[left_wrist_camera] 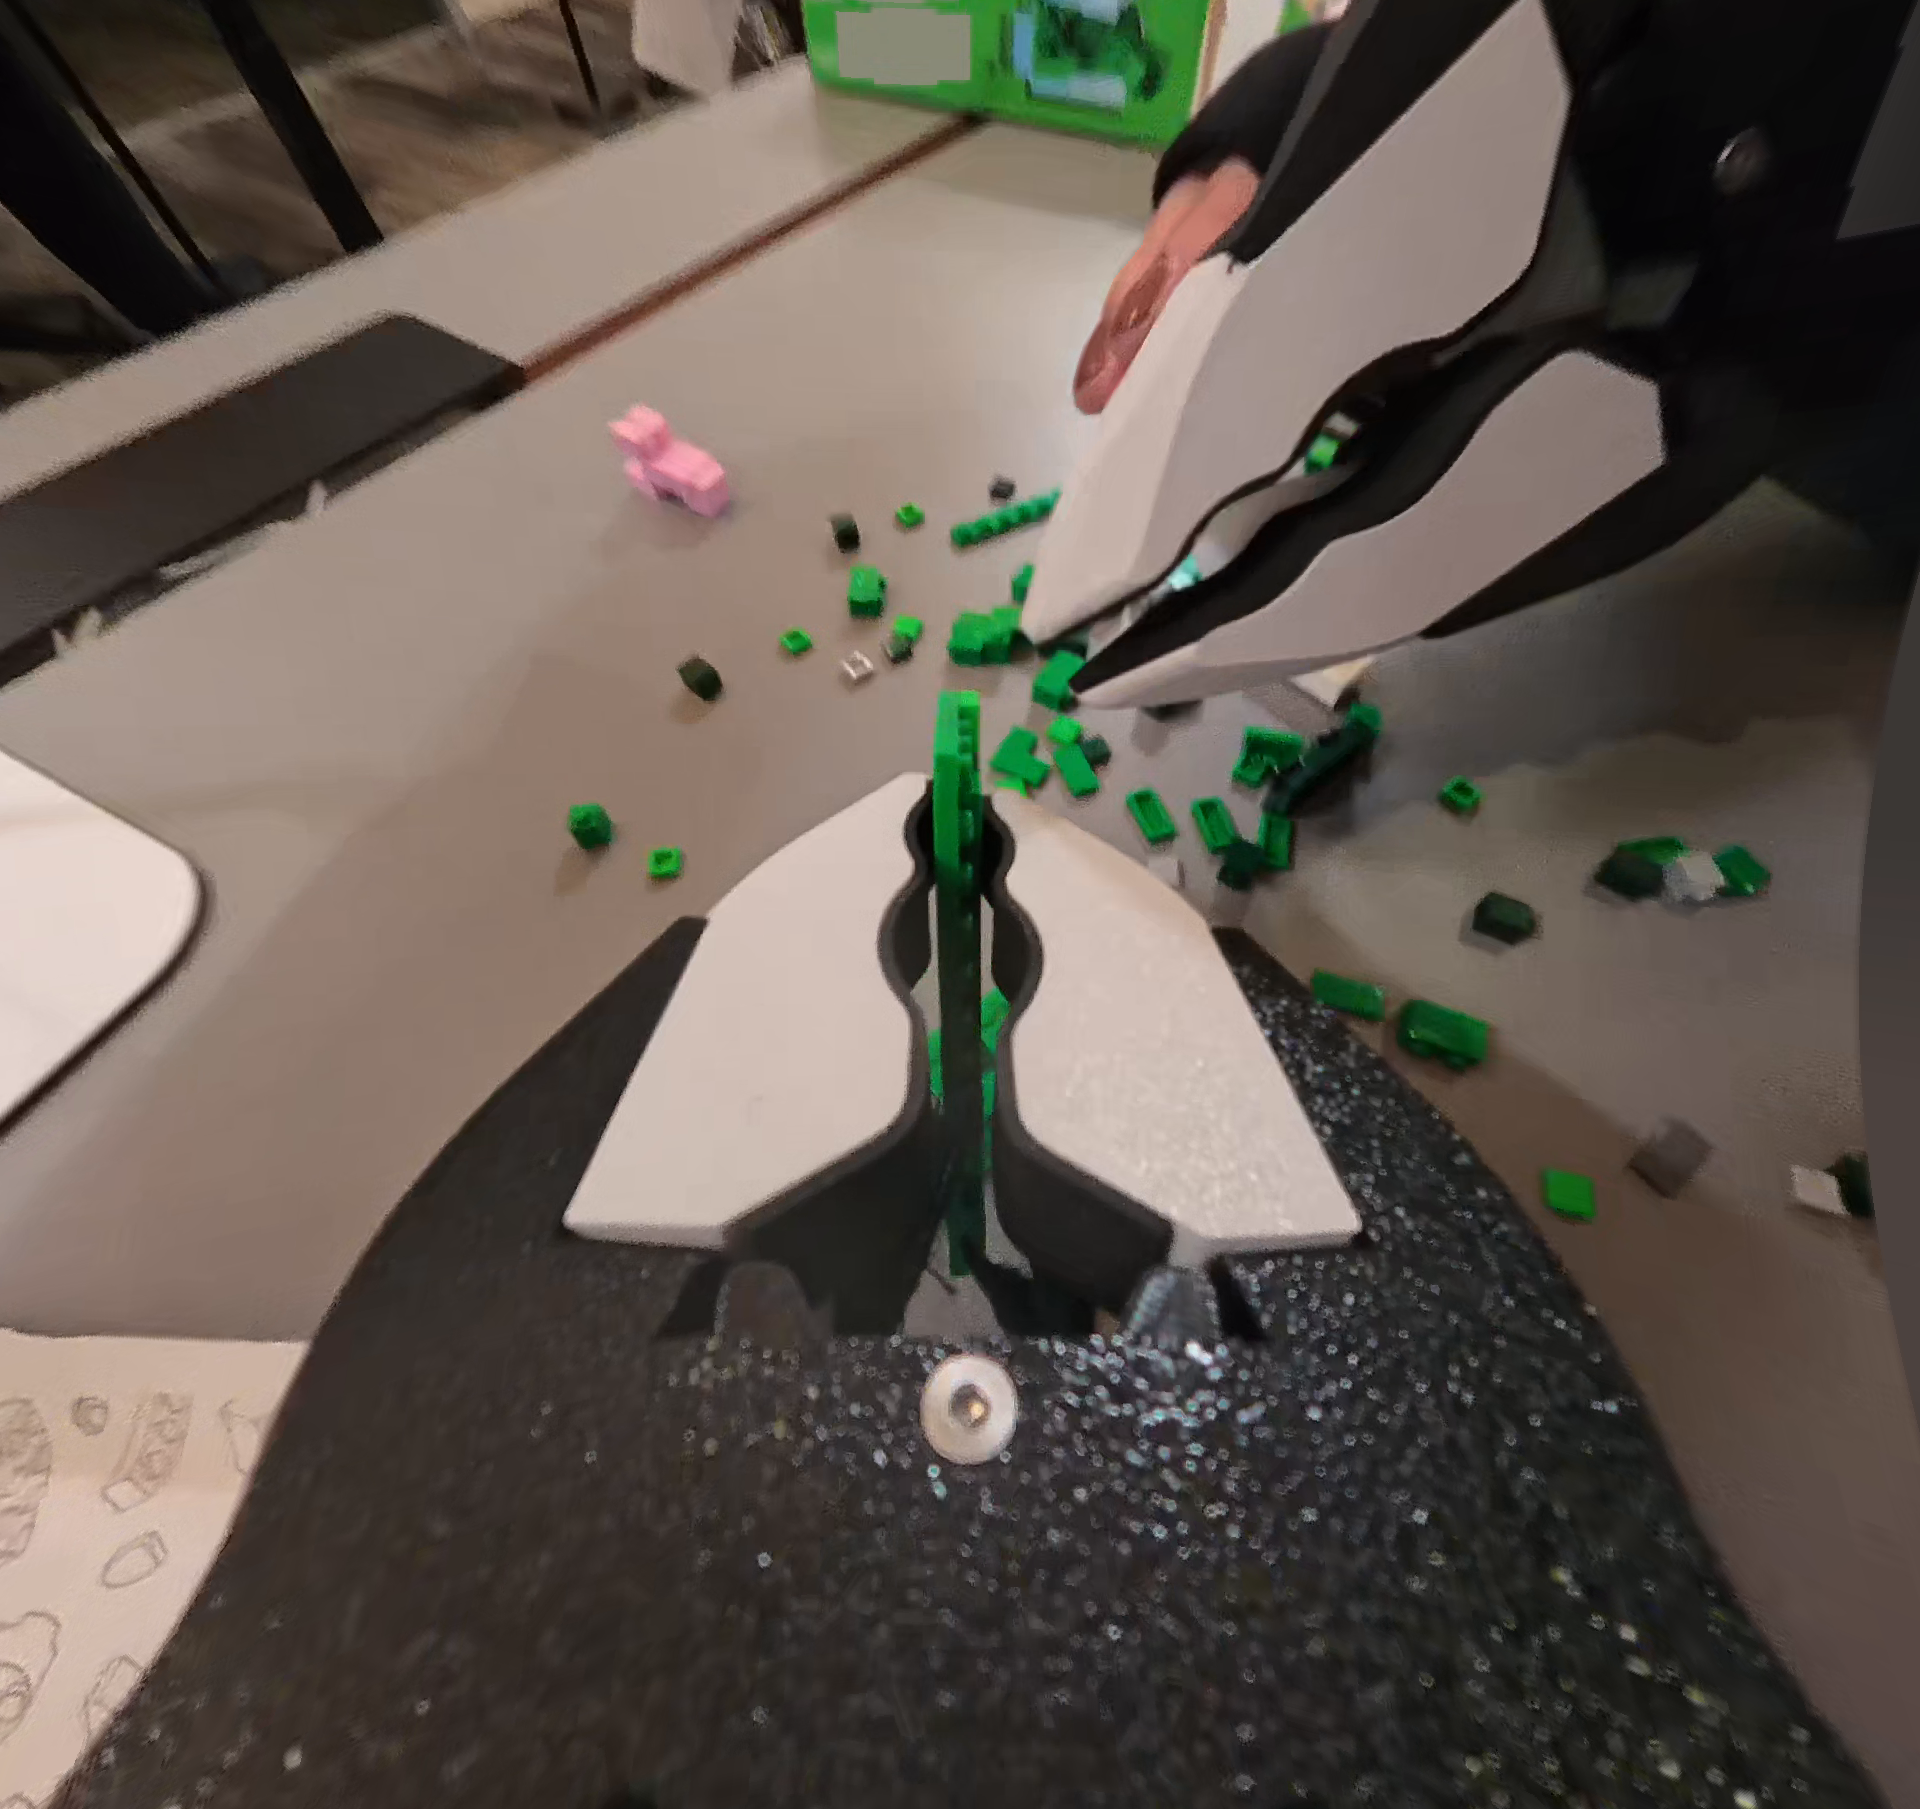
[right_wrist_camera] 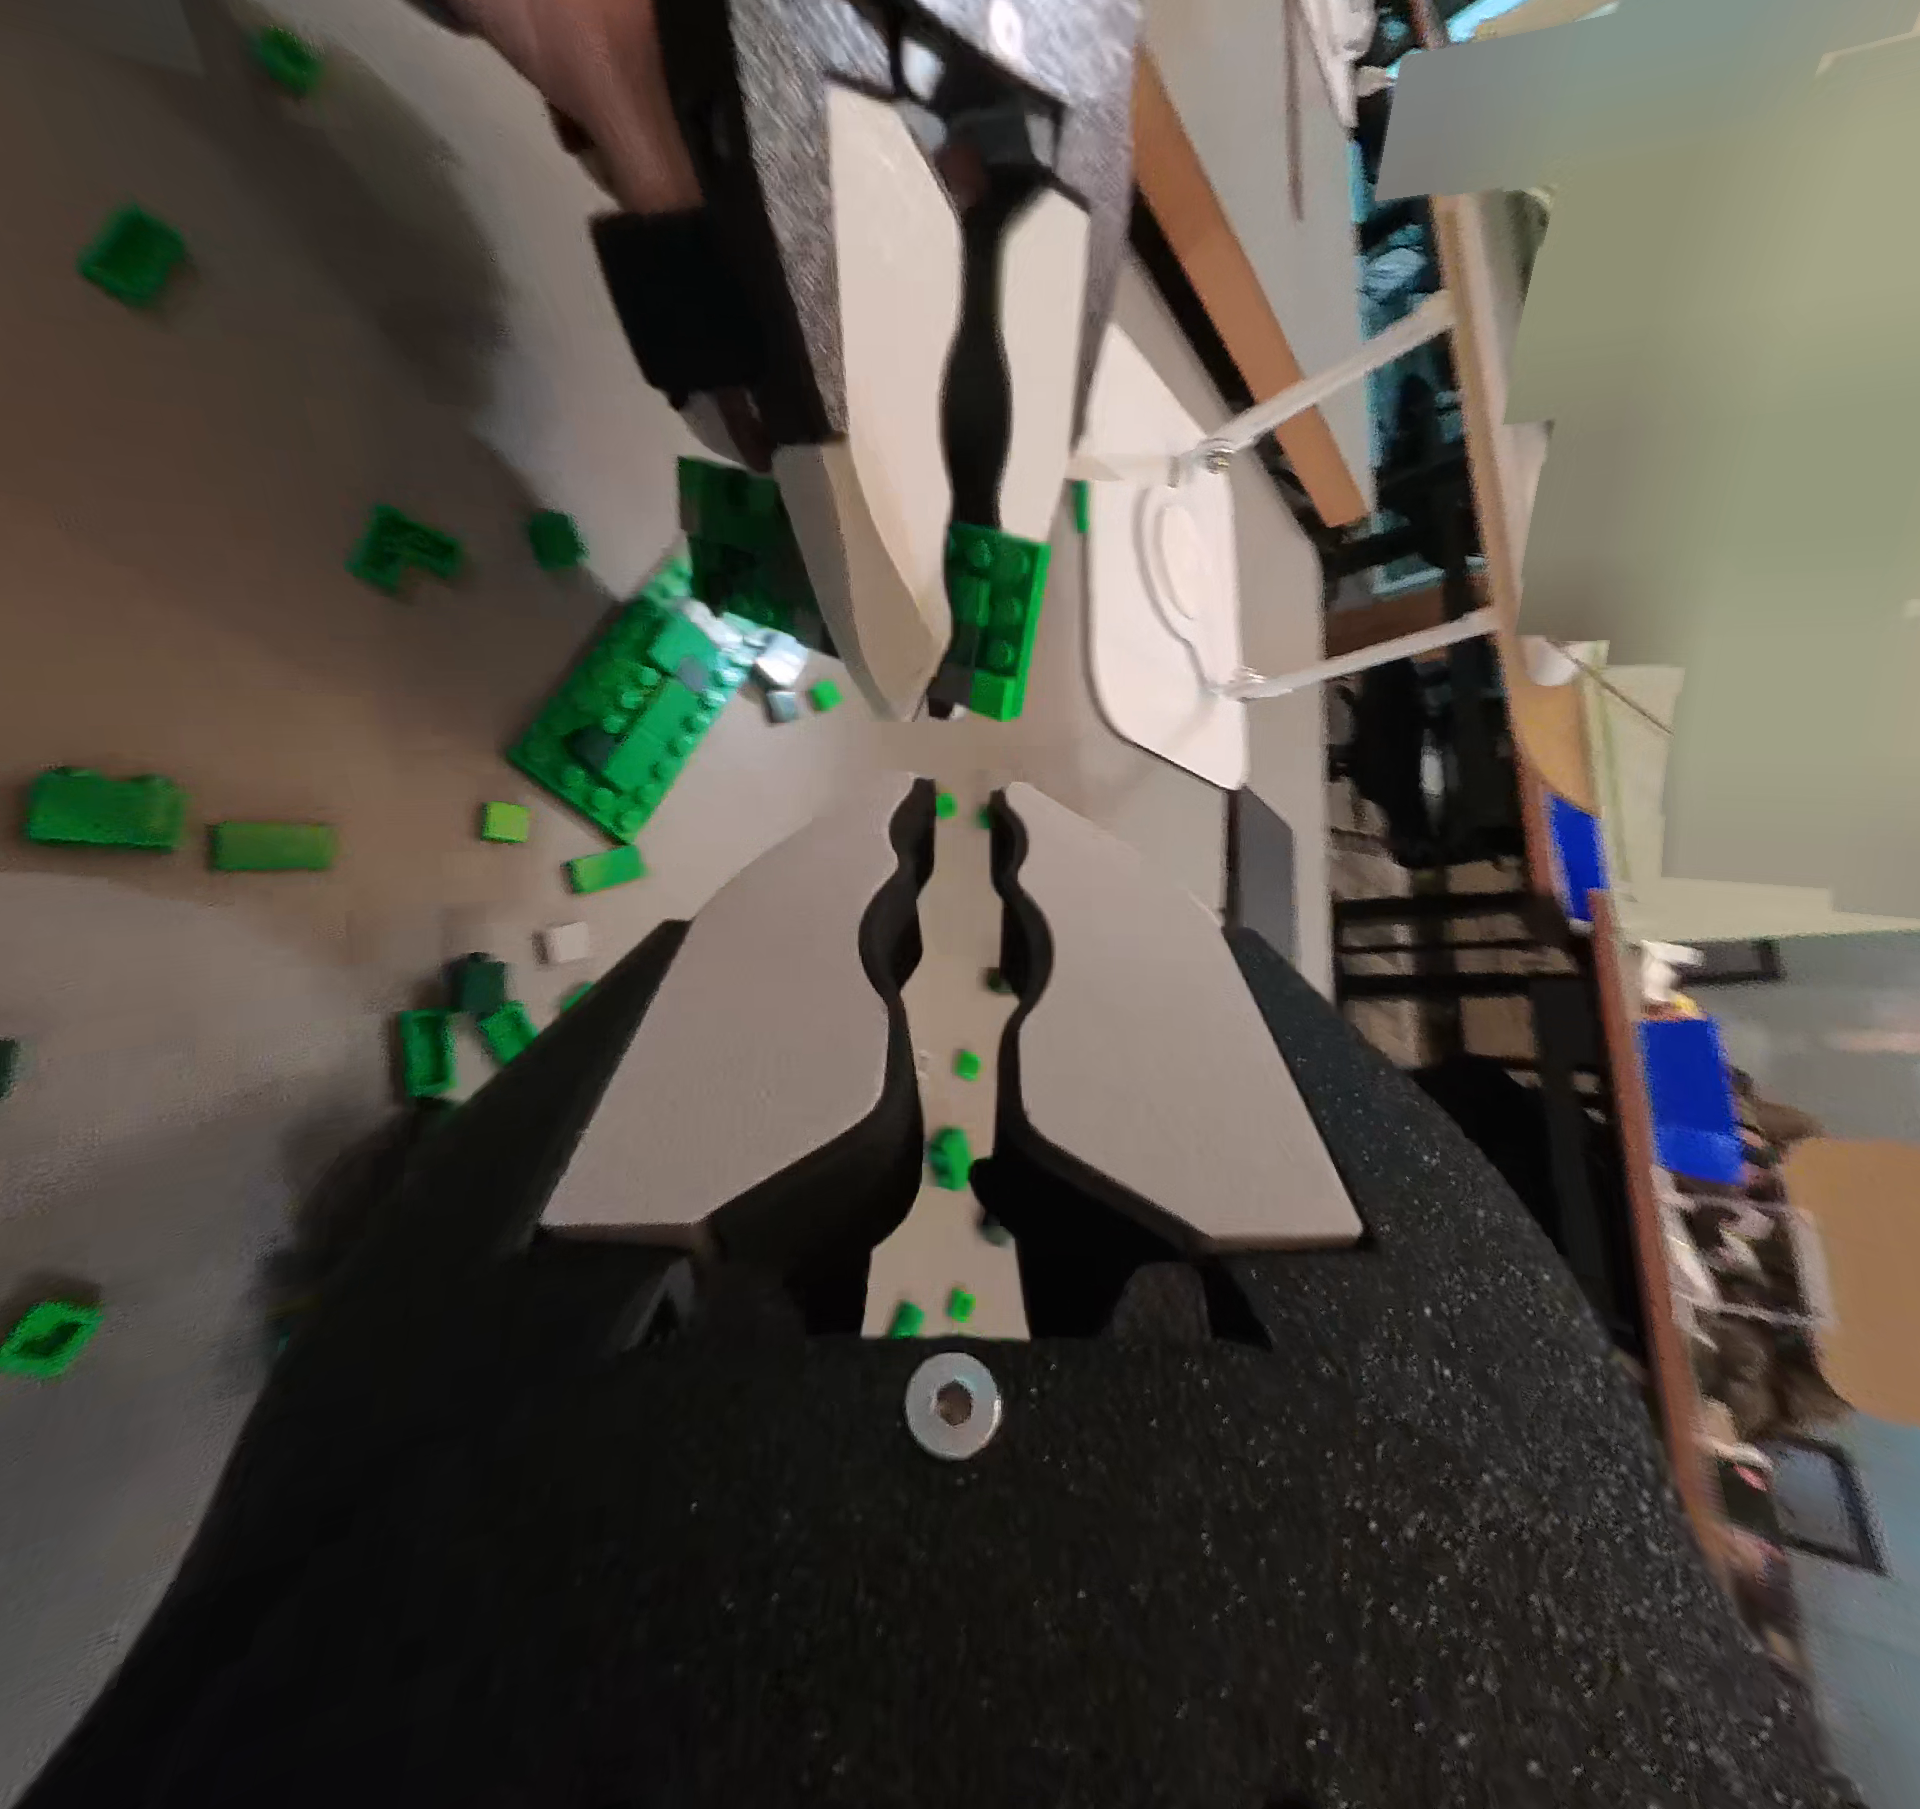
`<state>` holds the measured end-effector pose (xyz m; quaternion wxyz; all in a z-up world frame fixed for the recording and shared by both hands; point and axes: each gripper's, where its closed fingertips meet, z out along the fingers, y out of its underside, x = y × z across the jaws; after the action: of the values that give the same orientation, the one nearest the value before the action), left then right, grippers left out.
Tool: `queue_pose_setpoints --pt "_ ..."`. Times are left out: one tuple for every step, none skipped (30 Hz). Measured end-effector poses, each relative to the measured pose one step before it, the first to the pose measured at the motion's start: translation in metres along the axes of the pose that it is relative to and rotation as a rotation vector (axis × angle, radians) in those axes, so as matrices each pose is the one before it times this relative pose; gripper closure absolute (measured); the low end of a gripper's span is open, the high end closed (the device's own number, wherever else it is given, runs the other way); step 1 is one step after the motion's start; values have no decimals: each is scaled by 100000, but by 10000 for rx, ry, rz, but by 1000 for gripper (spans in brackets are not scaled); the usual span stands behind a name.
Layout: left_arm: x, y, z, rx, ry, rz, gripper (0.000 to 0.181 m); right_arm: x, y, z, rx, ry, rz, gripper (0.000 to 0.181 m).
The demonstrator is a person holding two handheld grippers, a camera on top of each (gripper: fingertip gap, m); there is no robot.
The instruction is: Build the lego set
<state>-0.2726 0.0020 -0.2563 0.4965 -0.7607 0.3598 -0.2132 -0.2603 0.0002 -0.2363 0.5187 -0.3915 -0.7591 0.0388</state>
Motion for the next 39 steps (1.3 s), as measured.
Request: queue_pose_setpoints --pt "-293 -608 -271 476 -184 33 176 769 203 -167 -184 515 -178 169" --pt "-135 -674 -285 508 -72 13 176 638 183 -163 -183 428 -66 167" --pt "8 -712 -265 559 54 -100 176 483 50 -141 -99 357 195 162" --pt "76 -804 -264 669 119 -185 176 221 -71 -151 -13 236 445 157" --pt "150 -776 -257 675 210 -249 175 -115 -171 -171 89 114 589 151" --pt "204 -706 -234 623 279 -330 175 -503 -260 -191 171 -56 654 144" --pt "178 -601 -188 544 292 -404 175 -831 -235 -161 187 -193 740 138" --pt "262 -504 -142 477 376 -448 175 -973 -136 -102 116 -238 874 132" --pt "452 -522 -103 490 484 -444 176 -1086 -88 -24 78 -330 885 126" --pt "349 -487 -52 470 388 -397 176 -995 -31 110 60 -325 860 121" --pt "444 -265 26 310 437 -387 176 -835 101 258 -1 -302 779 115" --pt "709 -200 83 256 592 -388 176 -751 144 336 -12 -376 676 114" --pt "755 -174 136 249 547 -331 176 -677 99 357 34 -423 573 113" --pt "763 -115 189 216 497 -268 175 -523 27 243 61 -377 425 118" --pt "757 -56 220 176 458 -218 175 -760 54 17 3 -591 169 135" --pt "565 16 242 109 322 -204 175 -801 -78 -205 40 -637 -87 159" --pt "363 6 231 87 187 -211 175 -518 -122 -334 64 -406 -201 173" --pt "437 -146 158 153 262 -178 175 -237 -132 -375 84 -202 -114 176" --pt "416 -58 132 51 270 -164 175 6 95 -402 -76 -70 -49 176" --pt "137 80 95 -88 110 -121 174 204 291 -462 -203 17 -64 176" --pt "-56 184 2 -247 -4 -39 174 358 357 -598 -249 104 -75 176" --pt "-118 216 -75 -332 -18 -12 174 462 274 -699 -197 152 -44 176" --pt "-347 222 -164 -366 -146 -41 173 413 114 -707 -98 110 34 176" --pt "-290 125 -183 -280 -94 -69 173 366 16 -626 -29 65 128 179" --pt "-164 -21 -202 -154 -11 -150 174 580 -146 -611 133 219 148 181" --pt "-489 113 -267 -216 -215 -119 176 585 -231 -610 235 212 137 181" --pt "-395 299 -304 -300 -108 -109 176 633 -249 -546 256 231 202 181" --pt "-436 569 -234 -414 -110 -178 176 479 -507 -472 440 127 239 181" --pt "-719 937 -135 -547 -306 -147 176 319 -461 -340 408 40 254 181" --pt "-715 685 -83 -279 -335 8 176 295 -98 -170 181 77 163 181" --pt "-387 141 -76 131 -120 -5 176 528 214 -58 -47 333 -14 181" --pt "-301 -287 -110 355 -53 -223 176 632 213 -17 -73 545 -249 181" --pt "-400 -541 -120 470 -136 -294 176 388 -33 29 31 539 -404 179" --pt "-373 -451 -48 378 -122 -268 176 165 -285 132 96 514 -434 160" --pt "-374 -212 63 248 -165 -193 176 -107 -205 279 -65 396 -433 138" --pt "-343 -21 185 164 -203 -135 176 -147 53 440 -363 385 -440 123" --pt "-284 23 229 179 -230 -39 176 -269 120 595 -475 311 -410 111" --pt "-110 -66 250 242 -155 27 176 -247 41 677 -442 363 -398 103" --pt "186 -119 287 238 36 -26 176 -90 -53 693 -329 548 -487 103"
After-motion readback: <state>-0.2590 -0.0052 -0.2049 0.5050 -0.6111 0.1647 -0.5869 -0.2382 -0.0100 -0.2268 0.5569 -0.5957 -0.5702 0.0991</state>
